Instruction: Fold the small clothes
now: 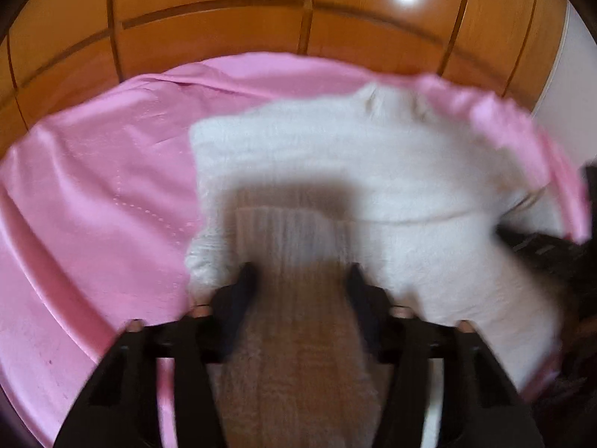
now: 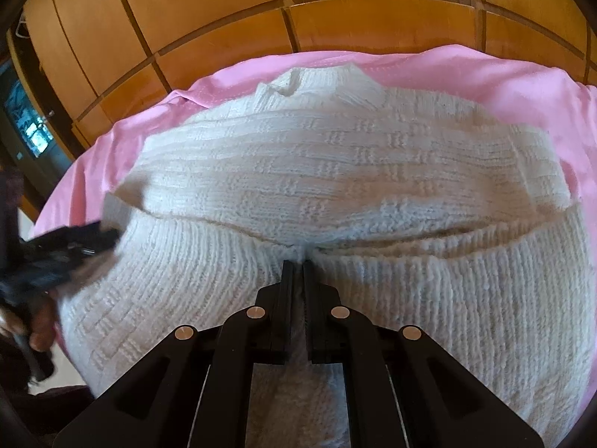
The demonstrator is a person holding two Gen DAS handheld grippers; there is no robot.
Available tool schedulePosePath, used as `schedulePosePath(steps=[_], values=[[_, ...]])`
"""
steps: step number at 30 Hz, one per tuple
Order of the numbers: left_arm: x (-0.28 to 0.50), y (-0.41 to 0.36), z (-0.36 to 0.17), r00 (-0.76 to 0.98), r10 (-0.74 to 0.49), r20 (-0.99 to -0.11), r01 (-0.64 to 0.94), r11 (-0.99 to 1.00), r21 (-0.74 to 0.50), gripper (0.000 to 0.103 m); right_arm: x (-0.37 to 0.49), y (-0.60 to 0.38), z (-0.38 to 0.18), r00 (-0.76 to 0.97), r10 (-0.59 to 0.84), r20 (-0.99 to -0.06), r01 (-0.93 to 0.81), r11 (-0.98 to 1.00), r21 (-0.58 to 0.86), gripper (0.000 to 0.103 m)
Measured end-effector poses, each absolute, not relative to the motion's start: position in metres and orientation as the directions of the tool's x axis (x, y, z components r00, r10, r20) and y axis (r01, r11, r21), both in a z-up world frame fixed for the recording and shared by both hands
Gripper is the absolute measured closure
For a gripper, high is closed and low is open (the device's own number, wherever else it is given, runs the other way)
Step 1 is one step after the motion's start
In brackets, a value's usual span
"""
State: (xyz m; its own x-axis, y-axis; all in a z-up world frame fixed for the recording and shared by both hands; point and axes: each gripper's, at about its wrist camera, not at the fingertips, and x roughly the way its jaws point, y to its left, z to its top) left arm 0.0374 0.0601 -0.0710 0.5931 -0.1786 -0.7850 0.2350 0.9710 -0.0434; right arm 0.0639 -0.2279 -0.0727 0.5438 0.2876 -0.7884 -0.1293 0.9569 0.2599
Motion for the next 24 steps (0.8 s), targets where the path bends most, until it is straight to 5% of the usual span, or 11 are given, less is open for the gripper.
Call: schedulePosePath(steps=[3, 5, 7, 11, 16, 18, 20, 24], values=[[0.038, 0.056, -0.072, 0.603, -0.162, -0.781, 0.221, 0.975, -0.031, 0.069, 0.064, -0.237, -0.059, 0.520, 0.334, -0.786, -0.136, 0.941, 0.310, 0.089], [0.038, 0.056, -0.072, 0.605, -0.155, -0.781, 0.217, 0.976, -0.026, 0.070, 0.058, -0.251, -0.045, 0.543, 0.347, -0.765, -0.121, 0.934, 0.338, 0.059], [0.038, 0.057, -0.072, 0.609, -0.155, -0.778, 0.217, 0.976, -0.025, 0.071, 0.045, -0.275, -0.024, 0.621, 0.287, -0.729, -0.082, 0.949, 0.304, 0.052], [0.037, 0.057, -0.071, 0.624, -0.145, -0.768, 0.206, 0.978, -0.018, 0.074, 0.028, -0.321, -0.012, 0.665, 0.134, -0.734, 0.020, 0.980, 0.198, 0.052], [0.028, 0.057, -0.062, 0.658, -0.136, -0.740, 0.192, 0.981, -0.010, 0.094, 0.032, -0.347, -0.038, 0.609, 0.066, -0.791, 0.064, 0.989, 0.132, 0.052], [0.023, 0.059, -0.057, 0.669, -0.138, -0.730, 0.187, 0.982, -0.015, 0.095, 0.033, -0.344, -0.048, 0.582, 0.055, -0.812, 0.049, 0.993, 0.103, 0.065], [0.020, 0.060, -0.052, 0.683, -0.143, -0.716, 0.186, 0.982, -0.019, 0.096, 0.029, -0.341, -0.051, 0.573, 0.047, -0.819, 0.043, 0.995, 0.087, 0.089], [0.010, 0.064, -0.040, 0.713, -0.147, -0.686, 0.190, 0.982, -0.012, 0.097, 0.018, -0.342, -0.038, 0.595, 0.024, -0.803, 0.052, 0.996, 0.069, 0.096]])
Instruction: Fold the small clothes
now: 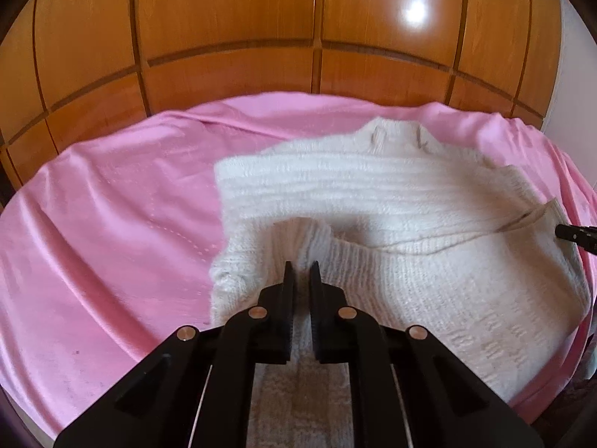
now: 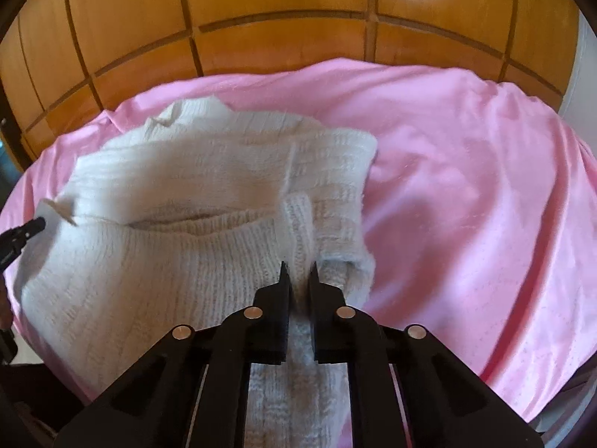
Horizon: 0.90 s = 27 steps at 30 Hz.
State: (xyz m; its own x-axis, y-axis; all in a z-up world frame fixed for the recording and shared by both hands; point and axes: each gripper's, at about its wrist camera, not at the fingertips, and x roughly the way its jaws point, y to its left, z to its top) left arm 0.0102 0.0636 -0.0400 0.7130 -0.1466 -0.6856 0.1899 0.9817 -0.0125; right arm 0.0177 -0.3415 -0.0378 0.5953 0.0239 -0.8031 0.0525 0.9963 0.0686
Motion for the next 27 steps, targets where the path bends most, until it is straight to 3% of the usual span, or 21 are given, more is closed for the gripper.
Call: schedulePosePath(steps=[8, 14, 21, 27], values=[[0.001, 0.089, 0.008, 0.751, -0.203, -0.629, 0.215, 0.975, -0.057, 0.098, 0.016, -0.339, 0.027, 0.694, 0.068, -0.716, 0.006, 0.995, 0.100, 0.097], [0.045, 0.095, 0.028, 0.752, -0.225, -0.620, 0.204, 0.973, -0.106, 0.098, 0.070, -0.355, 0.041, 0.732, 0.063, -0.679, 0.054, 0.987, 0.150, 0.098], [0.162, 0.088, 0.013, 0.714, -0.202, -0.670, 0.117, 0.978, -0.171, 0.098, 0.183, -0.374, 0.001, 0.678, -0.045, -0.734, 0.192, 0.974, 0.118, 0.098], [0.221, 0.065, -0.039, 0.639, -0.103, -0.762, 0.055, 0.995, -0.088, 0.098, 0.227, -0.374, -0.067, 0.564, -0.133, -0.815, 0.264, 0.964, 0.026, 0.098]])
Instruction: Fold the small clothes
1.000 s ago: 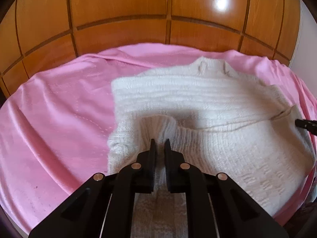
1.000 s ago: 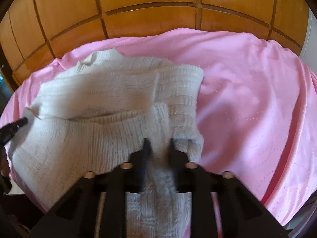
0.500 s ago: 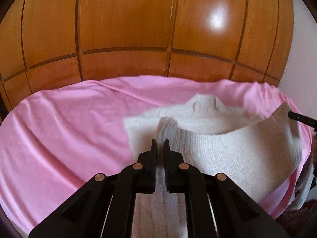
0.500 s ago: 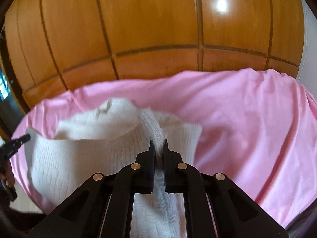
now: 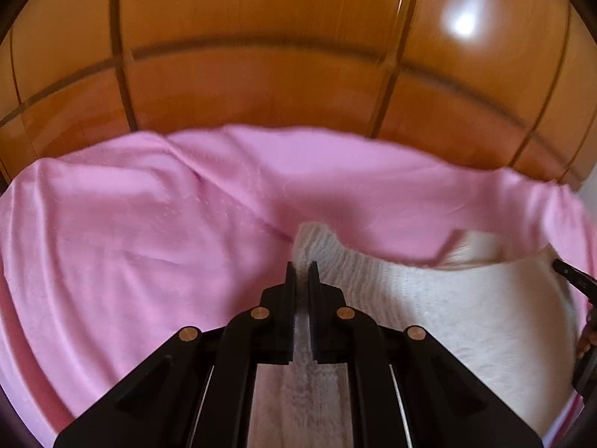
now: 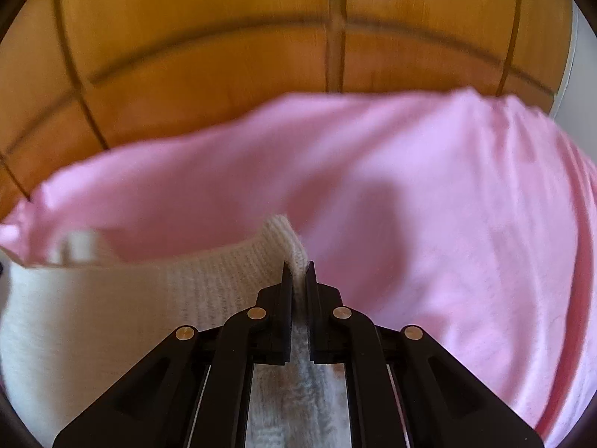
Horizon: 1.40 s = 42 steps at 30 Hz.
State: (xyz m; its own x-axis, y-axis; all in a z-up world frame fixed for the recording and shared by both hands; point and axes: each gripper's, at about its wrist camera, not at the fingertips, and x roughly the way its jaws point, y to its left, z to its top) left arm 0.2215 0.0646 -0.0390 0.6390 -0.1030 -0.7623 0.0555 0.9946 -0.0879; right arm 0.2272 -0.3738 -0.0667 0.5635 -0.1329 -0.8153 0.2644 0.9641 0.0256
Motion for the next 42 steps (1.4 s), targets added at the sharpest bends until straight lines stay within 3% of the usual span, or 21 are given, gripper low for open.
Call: schedulePosePath(steps=[3, 6, 8, 11, 16, 19, 23, 27, 30, 35, 37, 40, 42], values=[[0.233, 0.057, -0.057, 0.607, -0.075, -0.791, 0.053, 0.997, -0.053, 0.097, 0.232, -0.373, -0.085, 0.538, -0.142, -0.831, 0.266, 0.964, 0.007, 0.098], [0.230, 0.059, -0.052, 0.614, -0.043, -0.788, 0.020, 0.999, -0.039, 0.078, 0.231, -0.372, -0.077, 0.552, -0.123, -0.825, 0.241, 0.970, 0.017, 0.097], [0.221, 0.067, -0.037, 0.646, -0.058, -0.761, -0.006, 0.997, -0.081, 0.077, 0.228, -0.369, -0.065, 0.573, -0.136, -0.808, 0.224, 0.975, -0.005, 0.074], [0.197, 0.074, -0.014, 0.701, -0.061, -0.710, -0.023, 0.994, -0.107, 0.078, 0.209, -0.352, -0.035, 0.660, -0.128, -0.740, 0.181, 0.983, -0.009, 0.055], [0.142, 0.044, -0.003, 0.732, -0.180, -0.657, 0.133, 0.984, -0.121, 0.078, 0.183, -0.277, -0.017, 0.686, 0.130, -0.716, -0.076, 0.991, 0.107, 0.055], [0.131, 0.019, -0.015, 0.692, -0.244, -0.680, 0.231, 0.967, -0.111, 0.077, 0.183, -0.221, -0.039, 0.602, 0.235, -0.763, -0.205, 0.969, 0.137, 0.055], [0.153, -0.010, -0.042, 0.639, -0.206, -0.741, 0.273, 0.961, -0.032, 0.076, 0.215, -0.186, -0.077, 0.541, 0.176, -0.823, -0.198, 0.977, 0.079, 0.055], [0.192, 0.002, -0.065, 0.582, -0.216, -0.784, 0.176, 0.975, -0.138, 0.076, 0.242, -0.188, -0.095, 0.550, 0.131, -0.825, -0.126, 0.989, 0.073, 0.055], [0.199, 0.013, -0.068, 0.558, -0.274, -0.783, 0.138, 0.961, -0.238, 0.076, 0.238, -0.186, -0.098, 0.572, 0.122, -0.811, -0.117, 0.991, 0.066, 0.054], [0.182, 0.013, -0.060, 0.595, -0.245, -0.766, 0.120, 0.969, -0.217, 0.076, 0.235, -0.196, -0.096, 0.580, 0.155, -0.800, -0.119, 0.987, 0.104, 0.053], [0.165, 0.011, -0.047, 0.626, -0.210, -0.751, 0.111, 0.977, -0.181, 0.069, 0.233, -0.197, -0.091, 0.578, 0.158, -0.801, -0.119, 0.987, 0.108, 0.052], [0.141, 0.015, -0.030, 0.676, -0.176, -0.716, 0.106, 0.984, -0.142, 0.062, 0.217, -0.200, -0.075, 0.590, 0.164, -0.790, -0.110, 0.986, 0.122, 0.038], [0.129, 0.020, -0.022, 0.684, -0.183, -0.706, 0.107, 0.983, -0.152, 0.062, 0.200, -0.202, -0.064, 0.617, 0.171, -0.768, -0.117, 0.985, 0.125, 0.036]])
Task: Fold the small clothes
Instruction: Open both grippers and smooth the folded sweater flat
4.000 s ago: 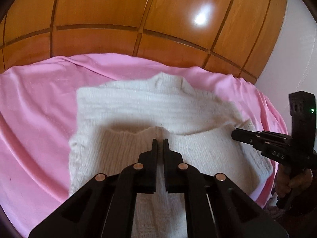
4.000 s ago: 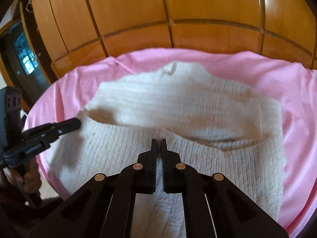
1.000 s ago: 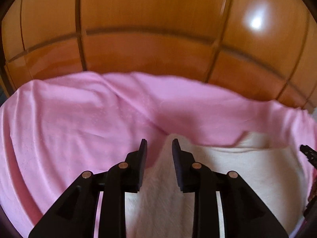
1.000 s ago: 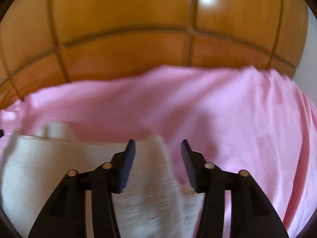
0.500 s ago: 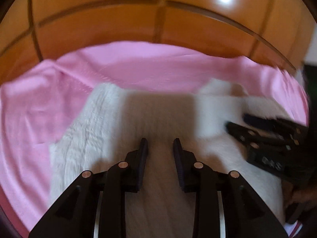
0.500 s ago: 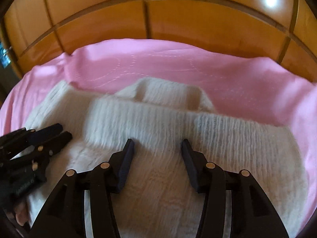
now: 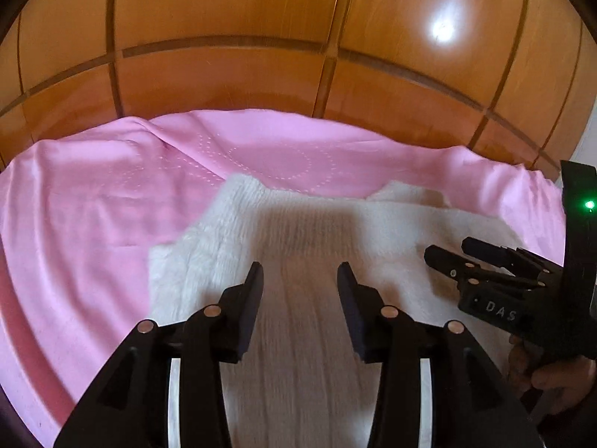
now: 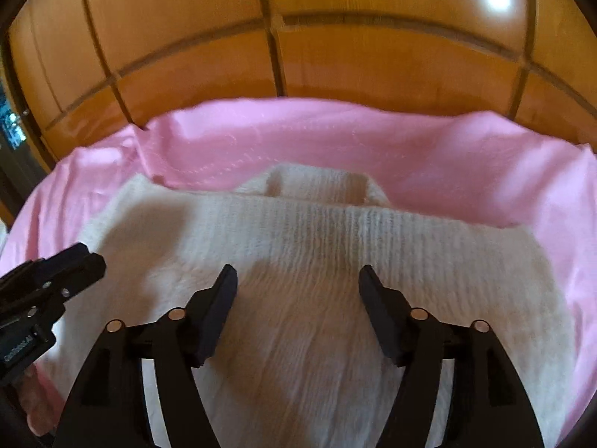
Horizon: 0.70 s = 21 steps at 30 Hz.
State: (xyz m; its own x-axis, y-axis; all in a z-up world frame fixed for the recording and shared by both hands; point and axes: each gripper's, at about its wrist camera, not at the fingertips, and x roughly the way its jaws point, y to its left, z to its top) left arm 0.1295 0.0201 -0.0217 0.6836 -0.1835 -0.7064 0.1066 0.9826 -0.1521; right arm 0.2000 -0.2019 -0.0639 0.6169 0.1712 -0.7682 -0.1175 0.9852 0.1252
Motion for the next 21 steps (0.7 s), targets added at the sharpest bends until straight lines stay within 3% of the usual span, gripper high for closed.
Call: schedulePosePath(steps=[8, 10, 17, 21], values=[[0.095, 0.032, -0.011, 0.701, -0.169, -0.692, 0.083, 0.984, -0.156, 0.060, 0.144, -0.219, -0.042, 0.650, 0.149, -0.745, -0.083, 0.989, 0.126, 0.035], [0.086, 0.033, -0.011, 0.700, -0.164, -0.695, 0.080, 0.985, -0.152, 0.060, 0.134, -0.226, -0.043, 0.653, 0.143, -0.744, -0.061, 0.989, 0.136, 0.030], [0.069, 0.036, -0.018, 0.694, -0.158, -0.703, 0.059, 0.985, -0.163, 0.057, 0.108, -0.251, -0.054, 0.645, 0.078, -0.760, 0.013, 0.994, 0.113, 0.029], [0.078, 0.041, -0.046, 0.620, -0.082, -0.780, 0.017, 0.996, -0.091, 0.055, 0.106, -0.284, -0.075, 0.608, -0.024, -0.794, 0.127, 0.990, 0.068, 0.029]])
